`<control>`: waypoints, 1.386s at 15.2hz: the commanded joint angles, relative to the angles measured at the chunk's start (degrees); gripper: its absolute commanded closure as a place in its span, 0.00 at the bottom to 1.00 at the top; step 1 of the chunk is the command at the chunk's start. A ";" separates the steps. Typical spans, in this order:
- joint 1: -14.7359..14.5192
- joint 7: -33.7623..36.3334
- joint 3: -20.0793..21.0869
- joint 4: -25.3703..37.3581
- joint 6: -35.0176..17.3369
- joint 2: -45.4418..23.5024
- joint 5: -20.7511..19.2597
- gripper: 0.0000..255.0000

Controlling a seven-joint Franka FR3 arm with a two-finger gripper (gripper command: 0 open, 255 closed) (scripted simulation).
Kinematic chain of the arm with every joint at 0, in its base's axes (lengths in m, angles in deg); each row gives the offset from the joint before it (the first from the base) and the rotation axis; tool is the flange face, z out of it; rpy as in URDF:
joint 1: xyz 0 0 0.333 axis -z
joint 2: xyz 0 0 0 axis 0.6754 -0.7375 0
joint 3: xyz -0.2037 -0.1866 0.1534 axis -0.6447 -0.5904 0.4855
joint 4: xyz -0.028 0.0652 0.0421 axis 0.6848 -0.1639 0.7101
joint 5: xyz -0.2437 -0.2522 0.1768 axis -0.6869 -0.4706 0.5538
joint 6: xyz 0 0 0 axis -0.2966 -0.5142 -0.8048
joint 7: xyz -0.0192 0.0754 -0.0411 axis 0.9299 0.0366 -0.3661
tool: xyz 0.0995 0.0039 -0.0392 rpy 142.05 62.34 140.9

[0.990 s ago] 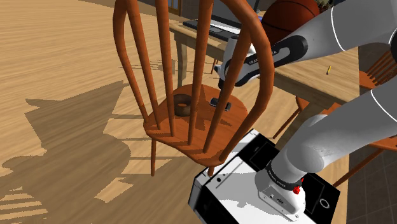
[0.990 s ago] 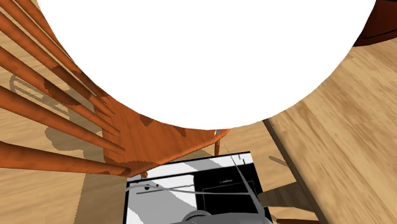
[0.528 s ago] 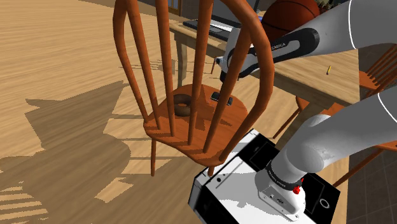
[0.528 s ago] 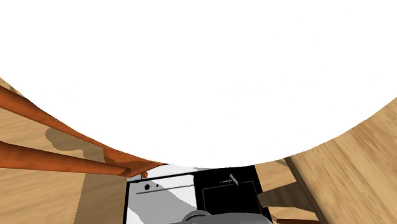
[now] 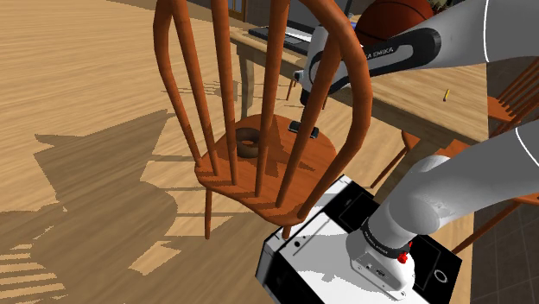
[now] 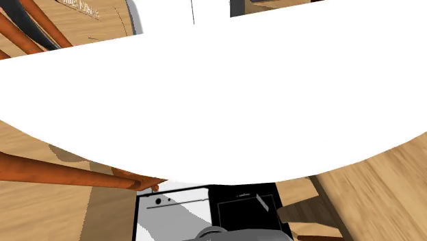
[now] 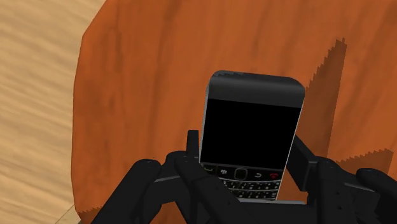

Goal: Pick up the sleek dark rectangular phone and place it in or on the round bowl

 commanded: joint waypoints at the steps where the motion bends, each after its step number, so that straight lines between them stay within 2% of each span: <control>1: 0.58 0.18 -0.34 2.46 1.25 2.75 -0.09 1.00; 4: 0.77 0.03 -0.07 3.78 3.18 3.37 0.09 1.00; 12: -4.23 10.22 6.87 12.29 3.07 -5.71 2.68 1.00; 19: -7.32 18.61 12.20 22.90 4.22 -15.50 2.75 1.00; 21: -7.34 18.74 12.21 21.84 2.68 -15.98 2.65 1.00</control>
